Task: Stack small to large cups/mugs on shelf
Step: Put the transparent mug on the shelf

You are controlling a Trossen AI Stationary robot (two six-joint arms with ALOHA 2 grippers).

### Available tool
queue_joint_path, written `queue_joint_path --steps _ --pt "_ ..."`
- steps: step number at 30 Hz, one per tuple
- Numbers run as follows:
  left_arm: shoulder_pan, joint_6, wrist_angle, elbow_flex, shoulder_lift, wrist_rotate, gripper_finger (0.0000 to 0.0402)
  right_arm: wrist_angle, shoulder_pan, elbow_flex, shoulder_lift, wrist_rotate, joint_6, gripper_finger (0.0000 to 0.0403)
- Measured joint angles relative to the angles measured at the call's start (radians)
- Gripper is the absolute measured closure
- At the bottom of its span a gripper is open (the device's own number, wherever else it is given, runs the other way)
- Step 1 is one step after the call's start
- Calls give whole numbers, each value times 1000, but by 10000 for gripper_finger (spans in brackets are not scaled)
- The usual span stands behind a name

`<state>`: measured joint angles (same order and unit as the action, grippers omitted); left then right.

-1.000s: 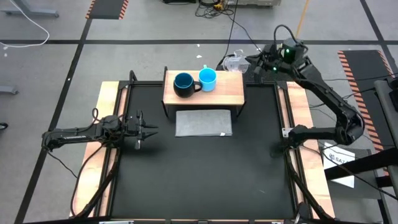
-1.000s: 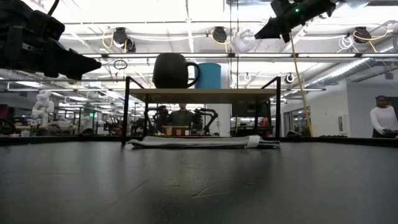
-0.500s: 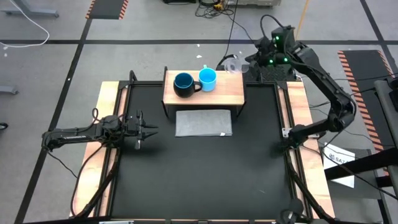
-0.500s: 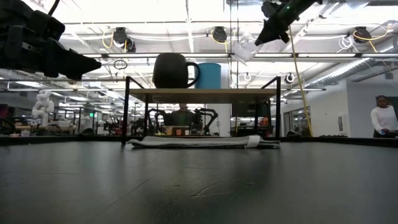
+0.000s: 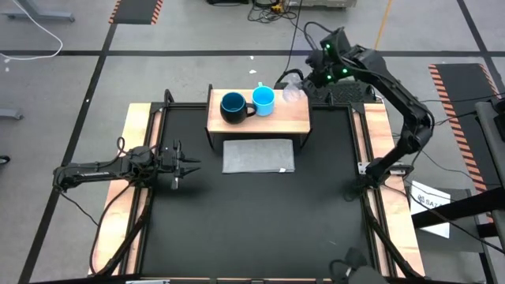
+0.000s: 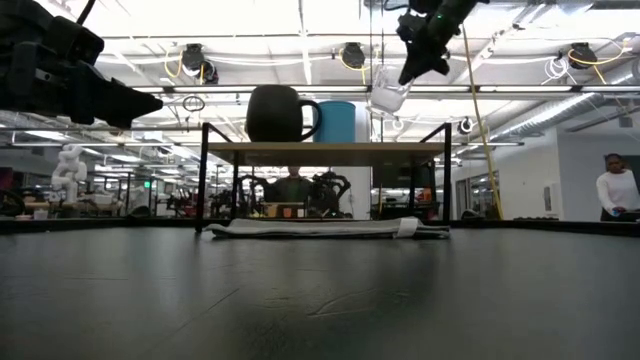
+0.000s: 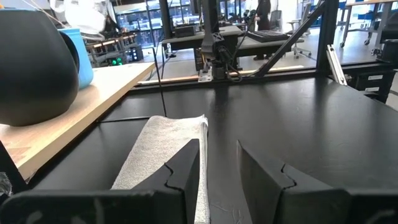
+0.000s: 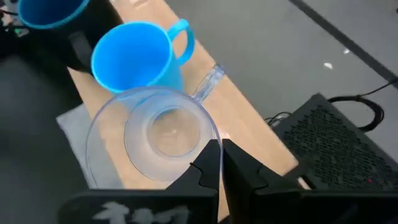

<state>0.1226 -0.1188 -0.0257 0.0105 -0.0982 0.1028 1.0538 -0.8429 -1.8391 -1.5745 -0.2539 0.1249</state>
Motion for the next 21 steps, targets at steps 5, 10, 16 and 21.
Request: queue_joint_path --steps 5,10,16,21 --pt "0 0 0 0 0 0 293 93 14 -126 -58 49 -8 403" --pt "0 -1 0 0 0 0 293 176 28 -219 -118 95 -35 403" --pt "0 -1 0 0 0 0 293 260 56 -223 -172 116 -35 403" --pt "0 -3 0 0 0 0 293 286 66 -223 -200 159 -35 403"
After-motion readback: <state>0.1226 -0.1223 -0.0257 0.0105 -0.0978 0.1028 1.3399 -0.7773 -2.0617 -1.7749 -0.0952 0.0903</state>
